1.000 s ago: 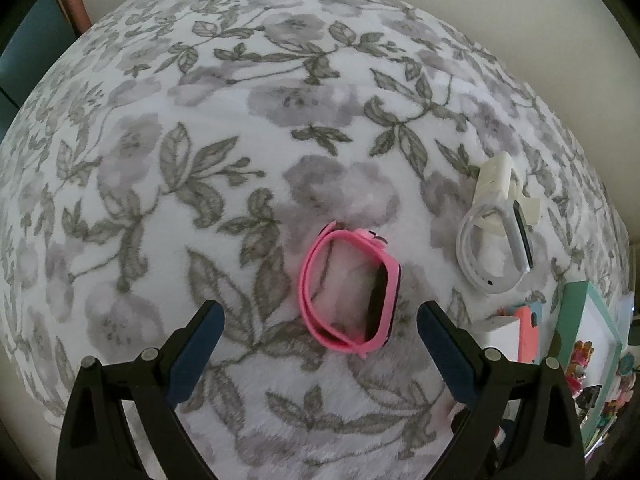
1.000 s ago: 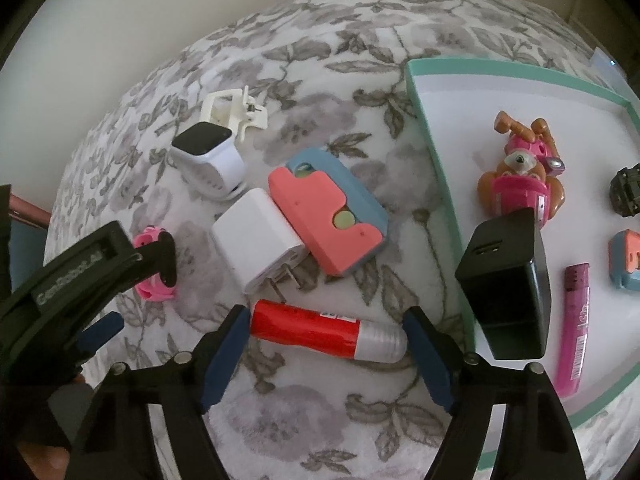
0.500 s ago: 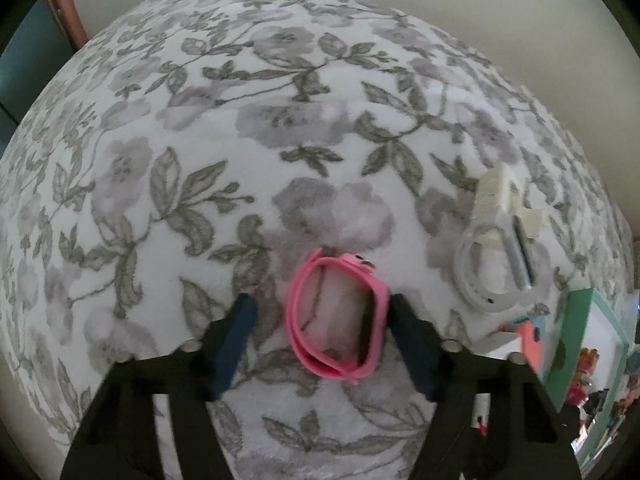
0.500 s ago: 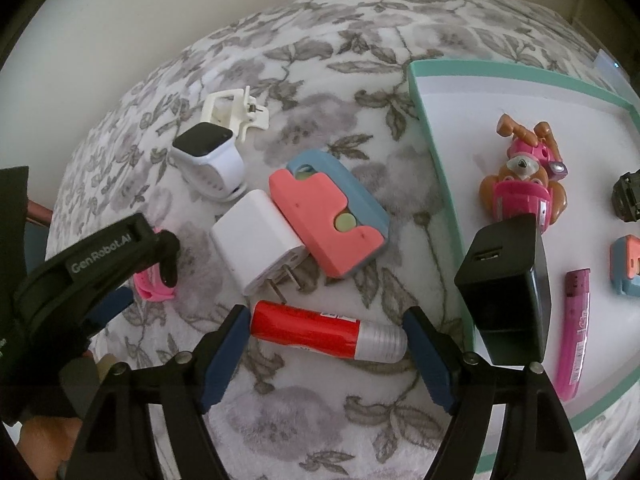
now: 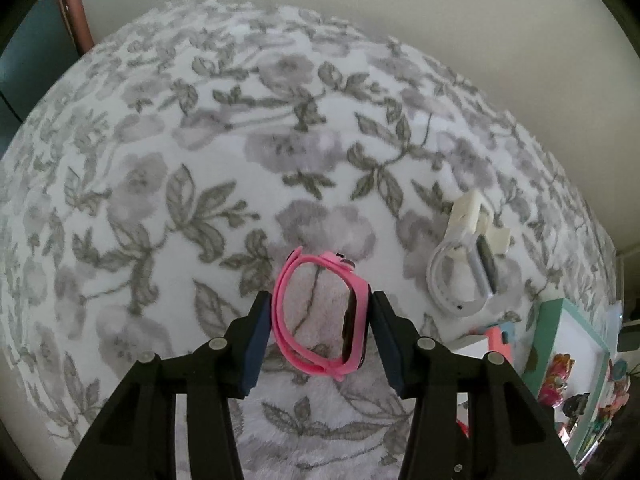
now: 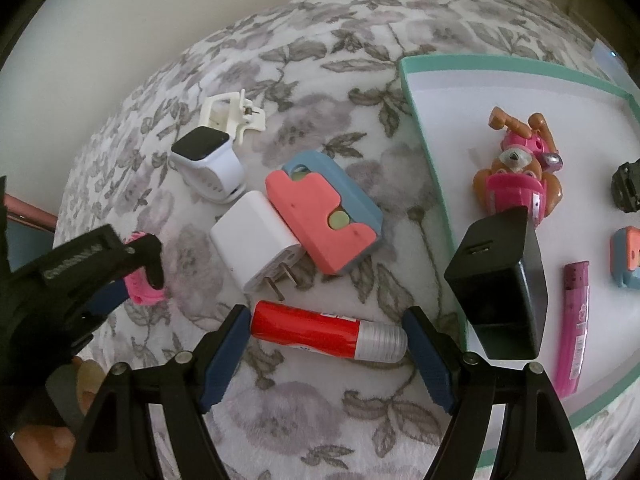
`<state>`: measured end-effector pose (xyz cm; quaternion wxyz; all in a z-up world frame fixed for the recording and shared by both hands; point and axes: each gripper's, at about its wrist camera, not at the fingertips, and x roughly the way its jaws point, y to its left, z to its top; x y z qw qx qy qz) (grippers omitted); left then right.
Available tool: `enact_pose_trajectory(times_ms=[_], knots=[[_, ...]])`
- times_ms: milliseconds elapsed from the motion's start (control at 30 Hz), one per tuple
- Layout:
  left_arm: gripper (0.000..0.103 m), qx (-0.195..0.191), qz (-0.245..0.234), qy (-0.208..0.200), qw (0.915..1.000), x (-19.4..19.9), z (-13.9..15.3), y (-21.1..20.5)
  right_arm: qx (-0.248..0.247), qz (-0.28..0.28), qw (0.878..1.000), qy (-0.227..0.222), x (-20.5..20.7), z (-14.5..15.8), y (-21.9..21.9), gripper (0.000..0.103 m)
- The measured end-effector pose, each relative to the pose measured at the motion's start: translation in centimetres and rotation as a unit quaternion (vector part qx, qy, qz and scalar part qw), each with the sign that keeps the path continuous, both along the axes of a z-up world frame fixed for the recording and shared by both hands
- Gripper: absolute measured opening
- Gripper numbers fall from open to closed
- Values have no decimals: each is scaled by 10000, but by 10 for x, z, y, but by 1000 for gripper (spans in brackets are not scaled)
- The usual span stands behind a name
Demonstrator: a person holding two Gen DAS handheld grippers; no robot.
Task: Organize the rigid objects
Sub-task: 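Carry the watch band and glue stick over the tray with both tools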
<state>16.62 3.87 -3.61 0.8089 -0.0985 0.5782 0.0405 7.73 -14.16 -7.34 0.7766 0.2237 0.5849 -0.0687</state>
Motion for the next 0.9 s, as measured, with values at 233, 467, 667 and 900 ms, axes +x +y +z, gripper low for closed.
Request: enact_pose_trajectory(times_ms=[233, 467, 667, 900], knots=[[51, 52, 19, -458, 9989, -7, 35, 1, 143, 38, 9998, -141, -5, 14, -3, 80], [51, 69, 123, -844, 9963, -25, 72, 16, 198, 35, 9987, -479, -10, 40, -8, 80], [51, 62, 48, -1131, 9935, -33, 92, 10, 79, 13, 9966, -825, -18, 67, -17, 80], [51, -69, -170, -1239, 9921, -41, 102, -12, -469, -175, 9920, -1156, -24, 91, -39, 80]])
